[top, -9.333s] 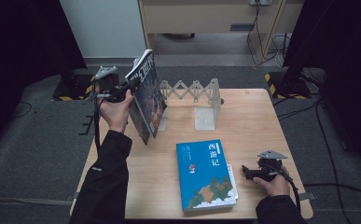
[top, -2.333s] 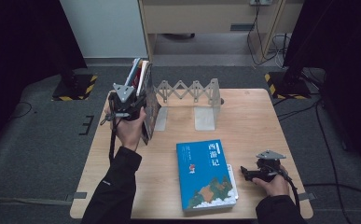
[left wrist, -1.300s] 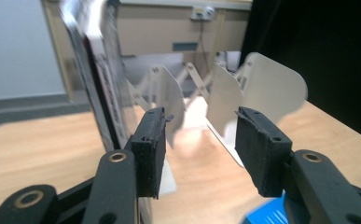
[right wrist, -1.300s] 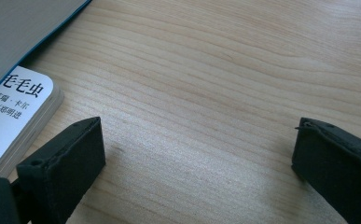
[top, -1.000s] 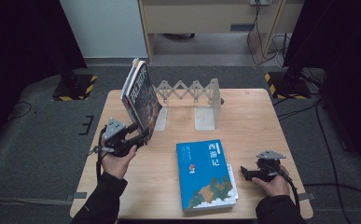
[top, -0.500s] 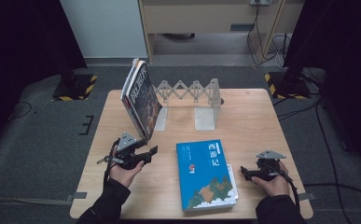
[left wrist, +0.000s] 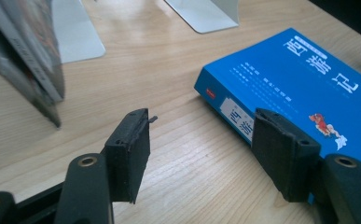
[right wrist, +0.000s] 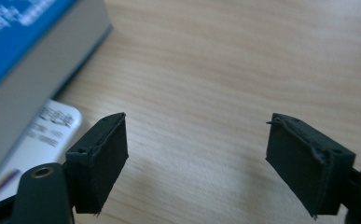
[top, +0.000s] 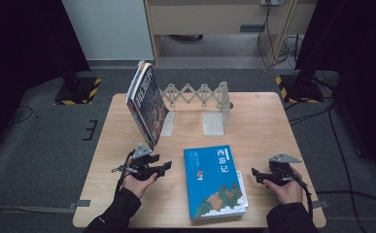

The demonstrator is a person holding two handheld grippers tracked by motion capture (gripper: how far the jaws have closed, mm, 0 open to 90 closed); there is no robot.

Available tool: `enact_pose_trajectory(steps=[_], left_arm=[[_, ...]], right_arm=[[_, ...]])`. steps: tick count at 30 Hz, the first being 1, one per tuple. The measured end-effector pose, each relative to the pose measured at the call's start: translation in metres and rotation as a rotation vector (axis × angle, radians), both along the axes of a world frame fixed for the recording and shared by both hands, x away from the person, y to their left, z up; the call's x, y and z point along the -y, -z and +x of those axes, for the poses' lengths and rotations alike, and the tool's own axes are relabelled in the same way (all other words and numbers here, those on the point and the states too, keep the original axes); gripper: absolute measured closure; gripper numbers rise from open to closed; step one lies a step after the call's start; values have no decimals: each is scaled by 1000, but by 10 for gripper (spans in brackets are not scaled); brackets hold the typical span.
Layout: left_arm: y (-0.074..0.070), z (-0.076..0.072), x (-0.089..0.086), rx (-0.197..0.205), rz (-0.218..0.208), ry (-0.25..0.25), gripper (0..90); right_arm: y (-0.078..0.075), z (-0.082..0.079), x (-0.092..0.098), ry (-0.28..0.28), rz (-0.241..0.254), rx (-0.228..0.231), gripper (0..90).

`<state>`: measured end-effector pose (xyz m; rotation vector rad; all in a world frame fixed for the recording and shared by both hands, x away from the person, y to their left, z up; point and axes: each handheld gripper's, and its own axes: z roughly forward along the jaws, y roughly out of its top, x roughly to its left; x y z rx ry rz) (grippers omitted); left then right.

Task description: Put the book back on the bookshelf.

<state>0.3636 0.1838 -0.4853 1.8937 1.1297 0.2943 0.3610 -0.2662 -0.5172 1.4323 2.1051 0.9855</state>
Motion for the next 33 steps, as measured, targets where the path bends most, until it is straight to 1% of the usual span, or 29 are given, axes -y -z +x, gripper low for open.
enact_pose_trajectory(steps=[2, 5, 8, 10, 12, 13, 14, 17, 20, 25, 29, 30, 31, 33], left_arm=[[4, 1, 6, -13, 6, 12, 367], [10, 3, 16, -34, 12, 32, 365], [13, 4, 25, -52, 0, 49, 363], [15, 4, 29, -62, -6, 56, 359], [17, 4, 34, -64, -9, 58, 355], [18, 5, 36, -72, -19, 63, 351], [19, 5, 38, -82, -33, 67, 345], [22, 6, 43, -92, -38, 72, 339], [24, 6, 48, -109, -67, 80, 330], [27, 6, 53, -121, -84, 91, 310], [30, 8, 57, -136, -106, 96, 290], [30, 9, 57, -137, -107, 98, 285], [31, 9, 58, -138, -114, 97, 284], [32, 10, 58, -142, -119, 103, 280]], right_arm=[[-6, -1, -3, -4, 17, 23, 216], [-12, -2, -9, -21, 54, 36, 222], [-15, -3, -16, -50, 80, 42, 220], [-17, -4, -21, -54, 91, 32, 216], [-17, -4, -26, -68, 108, 23, 217], [-17, -4, -27, -76, 110, 20, 219], [-18, -4, -31, -83, 128, 13, 222], [-18, -5, -38, -107, 151, 1, 232], [-18, -5, -46, -134, 162, -12, 238], [-14, -4, -57, -167, 186, -47, 248], [-11, -3, -63, -181, 215, -80, 259], [-10, -2, -64, -189, 215, -89, 261], [-9, -2, -65, -185, 221, -98, 264], [-8, -1, -67, -189, 230, -100, 267]])
